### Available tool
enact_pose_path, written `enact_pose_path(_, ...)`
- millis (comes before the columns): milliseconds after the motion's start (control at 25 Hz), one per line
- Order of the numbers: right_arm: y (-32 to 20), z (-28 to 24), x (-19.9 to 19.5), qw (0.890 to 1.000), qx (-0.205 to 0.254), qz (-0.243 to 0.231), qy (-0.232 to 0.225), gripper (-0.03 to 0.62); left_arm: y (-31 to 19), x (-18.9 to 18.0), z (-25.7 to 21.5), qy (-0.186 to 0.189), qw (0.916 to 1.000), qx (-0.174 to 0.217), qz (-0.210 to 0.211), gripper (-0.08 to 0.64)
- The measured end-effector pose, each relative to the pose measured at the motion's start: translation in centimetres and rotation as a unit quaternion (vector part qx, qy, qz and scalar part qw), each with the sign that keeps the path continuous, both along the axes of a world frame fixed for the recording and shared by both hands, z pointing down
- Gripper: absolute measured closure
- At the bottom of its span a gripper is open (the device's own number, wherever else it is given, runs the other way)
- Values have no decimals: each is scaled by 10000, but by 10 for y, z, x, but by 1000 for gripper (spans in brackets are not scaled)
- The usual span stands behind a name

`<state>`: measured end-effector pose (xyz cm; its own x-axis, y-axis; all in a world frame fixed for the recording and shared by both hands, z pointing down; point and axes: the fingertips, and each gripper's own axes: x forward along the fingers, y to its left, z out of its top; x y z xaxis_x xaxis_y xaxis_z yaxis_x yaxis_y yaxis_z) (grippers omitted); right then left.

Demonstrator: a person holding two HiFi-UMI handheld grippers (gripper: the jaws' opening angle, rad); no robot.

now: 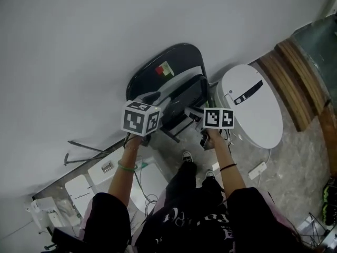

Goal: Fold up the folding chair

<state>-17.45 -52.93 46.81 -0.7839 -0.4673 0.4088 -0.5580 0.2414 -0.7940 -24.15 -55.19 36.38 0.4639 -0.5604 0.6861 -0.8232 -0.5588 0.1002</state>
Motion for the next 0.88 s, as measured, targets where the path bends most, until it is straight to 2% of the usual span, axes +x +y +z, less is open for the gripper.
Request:
enact_pose_path(440,152,-5,59,9971,79,-686,317,469,169,59,33,350,9973,-247,-604,416)
enact_pose_path(720,231,-15,86,9946,130,-997,243,471,269,90,55,669,9907,-426,-1102,417)
enact_pose_path(880,268,-13,89,9935,108,-1109,218,469,320,95,70,699,9881,-638,-1212,417)
